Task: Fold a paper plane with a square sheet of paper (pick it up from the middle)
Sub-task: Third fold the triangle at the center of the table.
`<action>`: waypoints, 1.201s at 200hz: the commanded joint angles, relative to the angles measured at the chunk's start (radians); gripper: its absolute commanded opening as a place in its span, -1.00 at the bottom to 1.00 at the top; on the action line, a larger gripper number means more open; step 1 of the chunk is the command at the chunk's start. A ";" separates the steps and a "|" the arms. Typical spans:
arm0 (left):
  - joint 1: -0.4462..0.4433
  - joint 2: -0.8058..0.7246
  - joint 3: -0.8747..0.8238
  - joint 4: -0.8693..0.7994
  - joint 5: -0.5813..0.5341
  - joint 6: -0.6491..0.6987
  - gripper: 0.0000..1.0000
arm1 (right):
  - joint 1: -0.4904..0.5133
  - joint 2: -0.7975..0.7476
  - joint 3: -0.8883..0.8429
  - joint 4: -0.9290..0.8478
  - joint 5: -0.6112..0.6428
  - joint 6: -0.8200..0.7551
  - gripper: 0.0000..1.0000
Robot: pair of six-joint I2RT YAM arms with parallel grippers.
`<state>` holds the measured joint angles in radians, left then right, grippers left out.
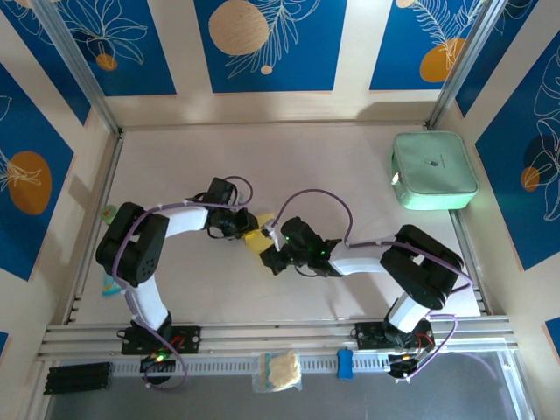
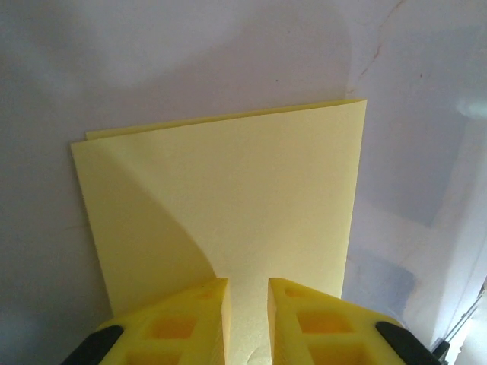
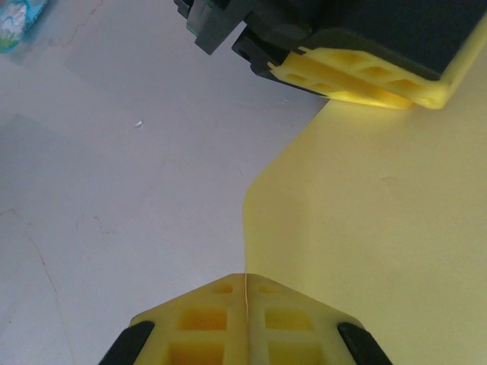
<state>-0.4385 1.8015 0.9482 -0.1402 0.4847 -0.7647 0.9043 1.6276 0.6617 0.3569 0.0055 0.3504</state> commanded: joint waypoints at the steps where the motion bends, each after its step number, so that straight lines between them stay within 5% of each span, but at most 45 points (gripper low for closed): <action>1: -0.011 0.031 0.035 -0.072 -0.024 0.060 -0.61 | -0.019 0.015 0.035 -0.039 -0.028 0.029 -0.94; 240: -0.027 0.088 0.072 -0.127 -0.024 0.125 -0.75 | -0.053 0.084 0.131 -0.211 0.105 0.067 -0.93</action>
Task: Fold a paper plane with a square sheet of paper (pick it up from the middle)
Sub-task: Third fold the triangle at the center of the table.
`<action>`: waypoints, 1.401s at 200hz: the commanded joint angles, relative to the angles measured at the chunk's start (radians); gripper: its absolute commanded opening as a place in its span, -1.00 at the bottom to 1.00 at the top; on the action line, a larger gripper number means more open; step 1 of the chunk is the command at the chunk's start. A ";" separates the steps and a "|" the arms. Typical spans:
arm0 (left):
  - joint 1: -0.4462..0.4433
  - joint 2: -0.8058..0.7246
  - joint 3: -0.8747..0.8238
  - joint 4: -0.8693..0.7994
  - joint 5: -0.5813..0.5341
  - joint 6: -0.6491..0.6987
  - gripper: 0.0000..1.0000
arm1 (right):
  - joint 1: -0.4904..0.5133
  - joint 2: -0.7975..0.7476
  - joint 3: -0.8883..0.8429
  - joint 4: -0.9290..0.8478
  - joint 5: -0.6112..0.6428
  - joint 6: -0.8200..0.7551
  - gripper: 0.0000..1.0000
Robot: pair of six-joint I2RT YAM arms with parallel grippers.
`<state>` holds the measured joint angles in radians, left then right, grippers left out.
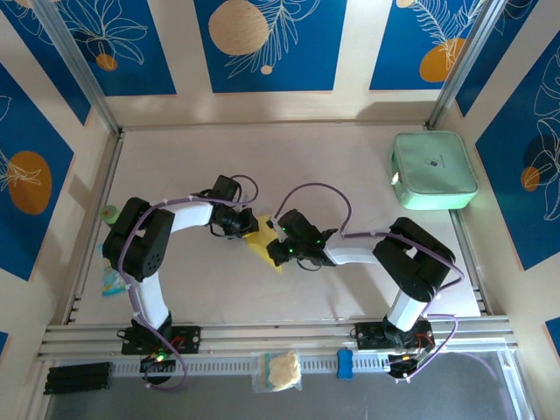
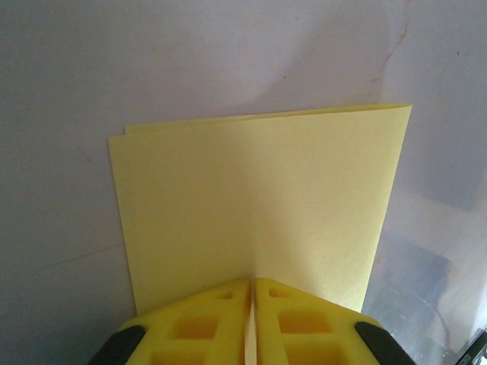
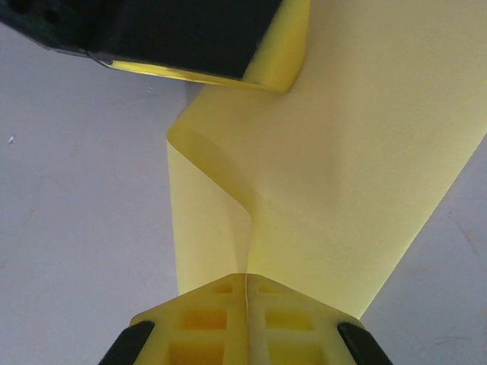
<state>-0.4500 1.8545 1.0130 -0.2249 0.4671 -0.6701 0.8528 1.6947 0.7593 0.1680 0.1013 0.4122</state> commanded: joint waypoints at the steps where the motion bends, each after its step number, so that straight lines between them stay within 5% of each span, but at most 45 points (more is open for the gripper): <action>1: -0.015 0.035 0.007 -0.042 -0.007 0.030 -0.75 | -0.001 0.016 0.034 -0.022 0.009 0.005 -0.93; 280: -0.018 0.036 0.007 -0.038 0.000 0.030 -0.76 | 0.005 0.063 0.063 -0.062 0.031 0.007 -0.94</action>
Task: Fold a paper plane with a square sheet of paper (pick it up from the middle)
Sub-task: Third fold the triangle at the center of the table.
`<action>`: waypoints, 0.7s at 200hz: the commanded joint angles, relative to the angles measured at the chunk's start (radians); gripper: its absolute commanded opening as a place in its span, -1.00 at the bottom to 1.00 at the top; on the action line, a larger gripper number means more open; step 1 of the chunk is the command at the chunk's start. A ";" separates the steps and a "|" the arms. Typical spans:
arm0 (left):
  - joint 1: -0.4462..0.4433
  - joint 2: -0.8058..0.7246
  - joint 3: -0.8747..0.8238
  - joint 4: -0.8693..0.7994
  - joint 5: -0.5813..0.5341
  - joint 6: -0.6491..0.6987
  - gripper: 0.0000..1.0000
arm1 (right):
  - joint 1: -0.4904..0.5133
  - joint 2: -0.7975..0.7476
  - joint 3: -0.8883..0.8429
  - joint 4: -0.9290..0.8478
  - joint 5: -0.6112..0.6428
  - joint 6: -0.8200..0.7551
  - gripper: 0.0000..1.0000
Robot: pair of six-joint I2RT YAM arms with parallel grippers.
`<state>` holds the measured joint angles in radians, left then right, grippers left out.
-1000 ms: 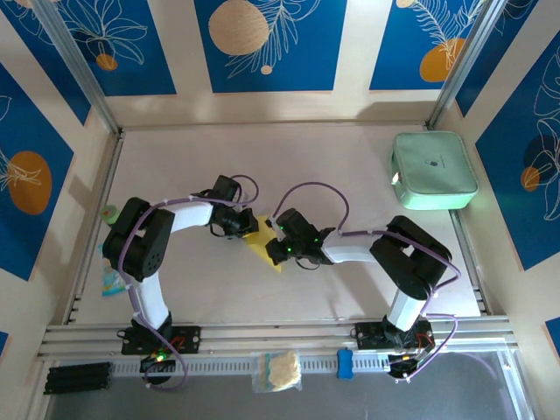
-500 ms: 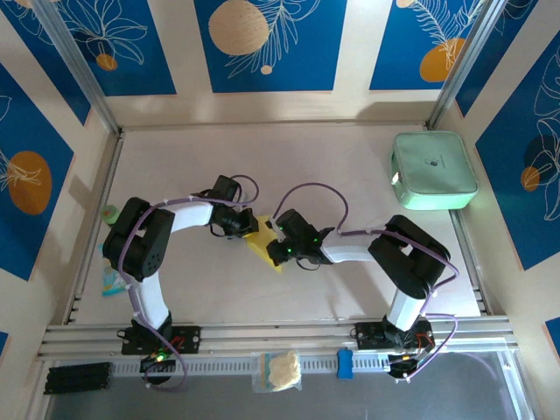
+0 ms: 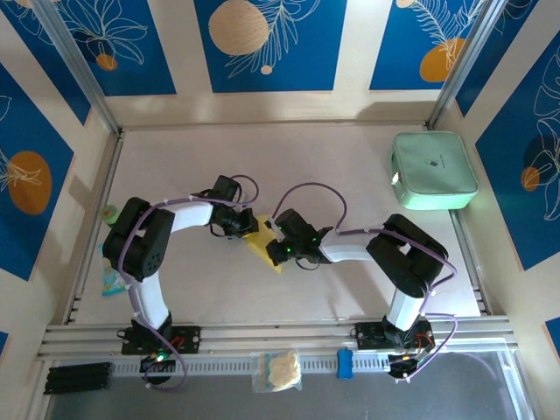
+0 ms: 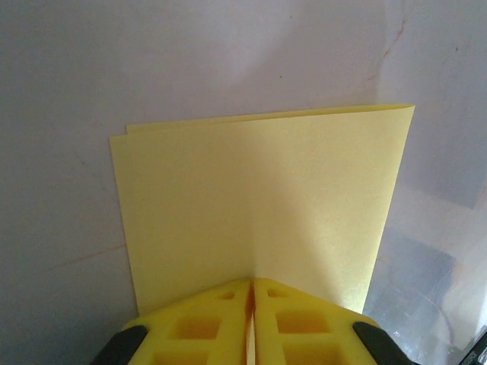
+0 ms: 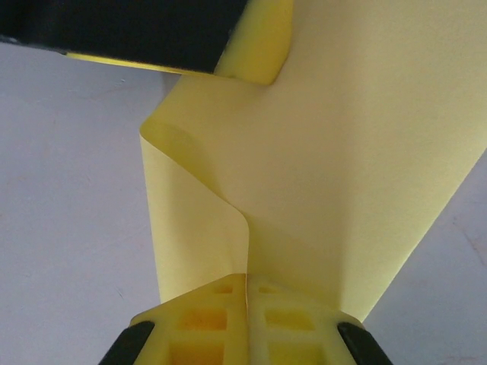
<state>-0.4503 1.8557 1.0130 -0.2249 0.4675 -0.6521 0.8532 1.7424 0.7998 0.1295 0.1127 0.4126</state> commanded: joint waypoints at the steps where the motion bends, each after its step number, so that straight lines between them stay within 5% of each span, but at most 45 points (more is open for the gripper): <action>1: -0.018 0.035 0.006 -0.038 0.000 0.012 -0.76 | 0.004 0.016 0.022 -0.025 0.019 0.007 -0.94; 76: -0.008 -0.089 0.031 -0.031 -0.015 -0.043 -0.60 | 0.005 0.033 0.028 -0.058 0.015 0.007 -0.96; 140: -0.005 -0.317 -0.173 0.090 -0.110 -0.237 -0.54 | 0.006 0.045 0.036 -0.065 0.007 0.020 -0.96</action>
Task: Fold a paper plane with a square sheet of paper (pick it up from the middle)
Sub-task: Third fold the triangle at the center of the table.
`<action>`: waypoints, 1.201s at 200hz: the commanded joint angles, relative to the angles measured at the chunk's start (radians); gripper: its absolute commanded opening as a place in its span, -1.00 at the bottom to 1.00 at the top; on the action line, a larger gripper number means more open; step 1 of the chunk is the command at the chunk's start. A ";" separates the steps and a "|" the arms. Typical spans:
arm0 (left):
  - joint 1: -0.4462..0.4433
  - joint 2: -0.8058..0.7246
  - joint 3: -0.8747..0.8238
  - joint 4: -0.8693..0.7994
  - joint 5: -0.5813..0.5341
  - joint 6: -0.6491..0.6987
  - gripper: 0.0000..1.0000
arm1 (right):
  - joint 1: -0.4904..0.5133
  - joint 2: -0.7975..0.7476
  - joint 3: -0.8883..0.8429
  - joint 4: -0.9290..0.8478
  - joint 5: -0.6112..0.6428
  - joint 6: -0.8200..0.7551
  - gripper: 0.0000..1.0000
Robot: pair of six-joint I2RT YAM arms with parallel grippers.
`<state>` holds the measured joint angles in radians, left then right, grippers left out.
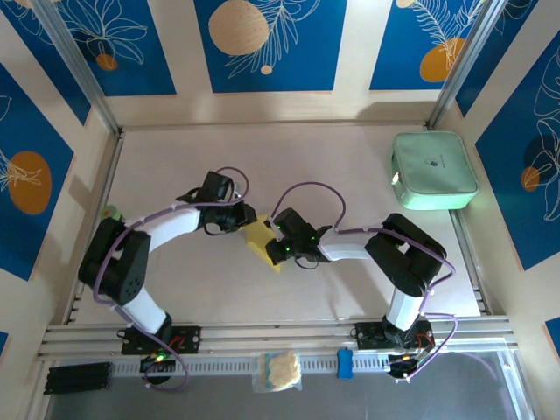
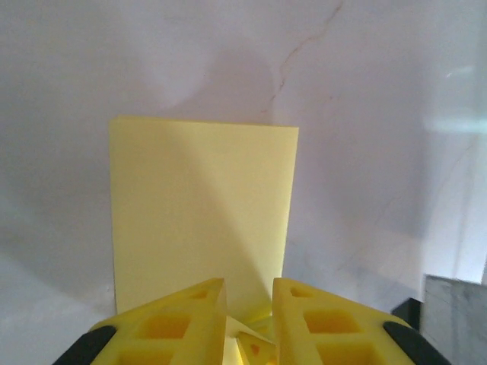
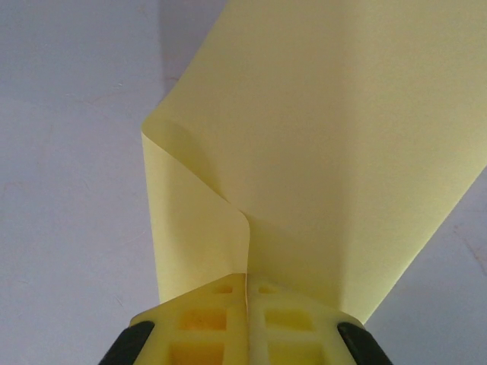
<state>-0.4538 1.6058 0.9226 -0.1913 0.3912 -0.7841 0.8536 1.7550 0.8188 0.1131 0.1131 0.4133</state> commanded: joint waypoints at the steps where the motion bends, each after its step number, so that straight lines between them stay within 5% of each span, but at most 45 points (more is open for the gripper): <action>1: -0.002 -0.071 -0.085 0.060 -0.034 -0.109 -0.54 | 0.005 0.032 0.017 -0.049 0.006 0.018 -0.96; 65: -0.074 -0.159 -0.269 0.248 -0.035 -0.348 -0.60 | 0.004 0.038 0.017 -0.059 0.007 0.027 -0.96; 240: -0.129 0.015 -0.281 0.352 0.001 -0.361 -0.71 | 0.003 0.049 0.021 -0.070 0.004 0.029 -0.97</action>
<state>-0.5728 1.5993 0.6552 0.1417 0.3733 -1.1515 0.8543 1.7699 0.8360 0.1108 0.1127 0.4282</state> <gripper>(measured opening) 0.145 0.048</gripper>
